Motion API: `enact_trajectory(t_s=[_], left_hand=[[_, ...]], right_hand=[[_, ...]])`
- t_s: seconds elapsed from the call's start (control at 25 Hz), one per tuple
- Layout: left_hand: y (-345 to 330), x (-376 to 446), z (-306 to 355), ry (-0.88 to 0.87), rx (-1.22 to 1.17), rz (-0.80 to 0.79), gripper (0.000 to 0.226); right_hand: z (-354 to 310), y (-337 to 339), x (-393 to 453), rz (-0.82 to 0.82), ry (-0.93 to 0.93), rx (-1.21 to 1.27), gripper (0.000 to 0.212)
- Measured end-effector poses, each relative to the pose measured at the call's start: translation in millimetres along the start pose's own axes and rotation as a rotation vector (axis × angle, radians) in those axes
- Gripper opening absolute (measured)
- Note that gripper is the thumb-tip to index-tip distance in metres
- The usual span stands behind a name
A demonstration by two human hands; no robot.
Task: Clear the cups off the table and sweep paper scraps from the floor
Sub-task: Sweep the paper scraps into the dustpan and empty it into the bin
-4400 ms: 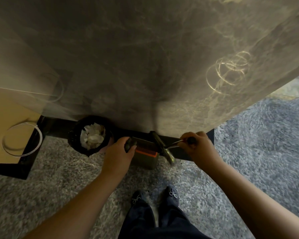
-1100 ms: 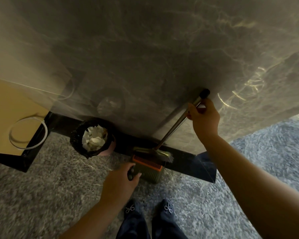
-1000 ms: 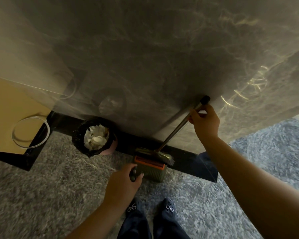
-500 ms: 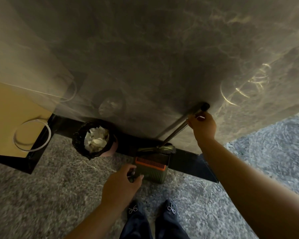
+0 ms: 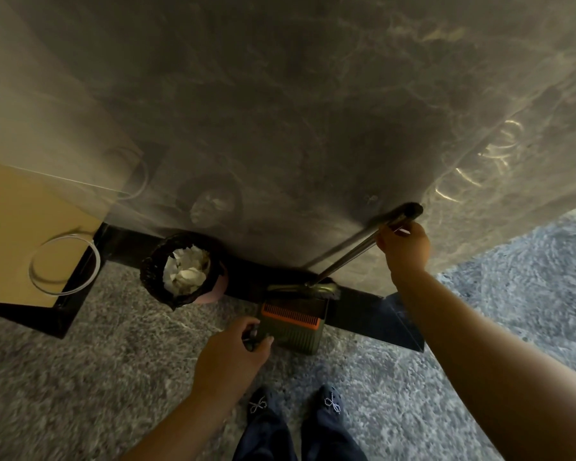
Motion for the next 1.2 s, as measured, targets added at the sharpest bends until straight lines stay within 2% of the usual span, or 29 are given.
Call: enact_trajectory(t_s=[0.16, 0.36, 0.56, 0.76, 0.96, 1.2], left_hand=[[-2, 1, 0, -0.004, -0.005, 0.018, 0.036], [-2, 2, -1, -0.022, 0.005, 0.025, 0.035], [-3, 2, -1, -0.041, 0.018, 0.019, 0.035], [-4, 3, -2, -0.041, 0.014, 0.028, 0.036], [-8, 4, 1, -0.033, 0.021, 0.022, 0.036], [-11, 0, 8, -0.075, 0.015, 0.047, 0.036]], right_hand=[[8, 6, 3, 0.051, -0.058, 0.063, 0.037], [12, 12, 9, 0.041, -0.051, 0.001, 0.036], [18, 18, 12, 0.064, -0.083, 0.019, 0.045], [18, 24, 13, 0.07, -0.078, 0.013, 0.033], [7, 34, -1, 0.071, 0.072, -0.077, 0.011], [-17, 77, -18, 0.185, 0.267, -0.208, 0.009]])
Point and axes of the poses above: each hand's wrist, its own x-axis towards the middle knuckle, its own y-axis out of the back of the hand, z = x × y, the point moved 5 cm from there along x, towards the middle knuckle, and after that the axes turned 10 degrees about -x, right-handed, at the moved point
